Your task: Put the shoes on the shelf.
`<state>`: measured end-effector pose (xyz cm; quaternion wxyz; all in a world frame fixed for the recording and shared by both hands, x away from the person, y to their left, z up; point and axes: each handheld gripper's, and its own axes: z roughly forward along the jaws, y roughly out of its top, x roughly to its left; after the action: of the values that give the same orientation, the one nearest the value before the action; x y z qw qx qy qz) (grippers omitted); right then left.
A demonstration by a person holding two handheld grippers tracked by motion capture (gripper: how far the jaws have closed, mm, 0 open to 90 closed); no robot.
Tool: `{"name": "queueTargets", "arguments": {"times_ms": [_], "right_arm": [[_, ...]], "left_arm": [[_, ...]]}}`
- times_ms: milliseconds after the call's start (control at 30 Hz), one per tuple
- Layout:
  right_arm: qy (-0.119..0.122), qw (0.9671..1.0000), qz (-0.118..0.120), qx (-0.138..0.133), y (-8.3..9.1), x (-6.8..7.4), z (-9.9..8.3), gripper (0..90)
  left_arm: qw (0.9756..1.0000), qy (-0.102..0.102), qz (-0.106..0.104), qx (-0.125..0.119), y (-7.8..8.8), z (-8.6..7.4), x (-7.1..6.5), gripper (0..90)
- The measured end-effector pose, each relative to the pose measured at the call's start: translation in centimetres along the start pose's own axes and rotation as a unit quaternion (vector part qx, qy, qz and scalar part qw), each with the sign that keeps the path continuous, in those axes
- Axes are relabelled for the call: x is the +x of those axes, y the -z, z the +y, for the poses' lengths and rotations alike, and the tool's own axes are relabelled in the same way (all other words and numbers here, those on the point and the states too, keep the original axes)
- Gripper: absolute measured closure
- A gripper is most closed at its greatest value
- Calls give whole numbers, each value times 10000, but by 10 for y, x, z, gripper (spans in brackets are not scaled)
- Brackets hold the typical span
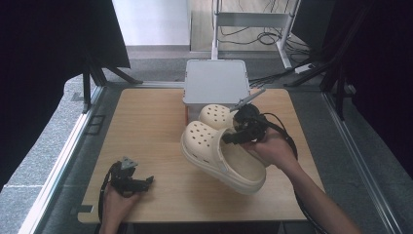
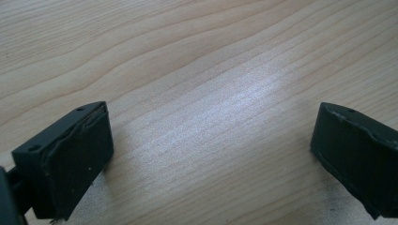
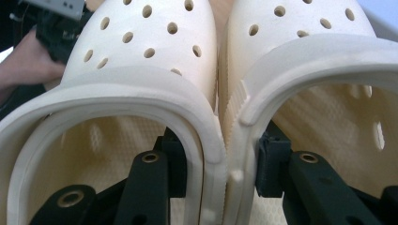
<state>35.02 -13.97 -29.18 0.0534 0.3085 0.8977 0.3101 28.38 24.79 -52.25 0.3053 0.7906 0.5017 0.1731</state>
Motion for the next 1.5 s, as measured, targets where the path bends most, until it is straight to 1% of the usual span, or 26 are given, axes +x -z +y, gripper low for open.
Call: {"name": "queueTargets", "arguments": {"times_ms": [367,433,533,667,800,900,1067,1133,1167,1233,1300,1367,1433,1500], "right_arm": [[-132,9994,-267,-162,19,-8,39,632],[-236,9990,-339,-181,20,-11,47,632],[-344,9982,-440,-195,18,-16,58,632],[-478,9970,-562,-219,11,-25,72,632],[-639,9954,-673,-237,4,-34,83,632],[-812,9937,-740,-239,-1,-43,91,632],[-1057,9895,-946,-275,-8,-56,104,632],[-1195,9869,-1034,-314,-10,-61,109,633],[-1233,9856,-1112,-336,-12,-63,112,633],[-1282,9833,-1260,-291,-15,-67,118,633],[-1357,9803,-1407,-287,-18,-70,123,633],[-1493,9767,-1510,-297,-20,-74,129,633],[-1618,9740,-1550,-328,-22,-78,133,632],[-1784,9702,-1598,-362,-24,-83,139,631]], "left_arm": [[10000,-5,-24,25,0,0,0,0],[10000,-5,-25,24,0,0,0,0],[10000,-4,-25,25,0,0,0,0],[10000,-5,-25,26,0,0,0,0],[10000,-14,-21,25,0,0,0,0],[10000,-16,-21,26,0,0,0,0],[10000,-20,-9,18,0,0,0,0],[10000,-21,-6,17,0,0,0,0],[10000,-21,-6,16,0,0,0,0],[10000,-3,-9,16,0,0,0,0],[10000,-3,-9,16,0,0,0,0],[10000,-5,-8,16,0,0,0,0],[10000,-4,-9,17,0,0,0,0],[10000,-8,-10,17,0,0,0,0]]}}
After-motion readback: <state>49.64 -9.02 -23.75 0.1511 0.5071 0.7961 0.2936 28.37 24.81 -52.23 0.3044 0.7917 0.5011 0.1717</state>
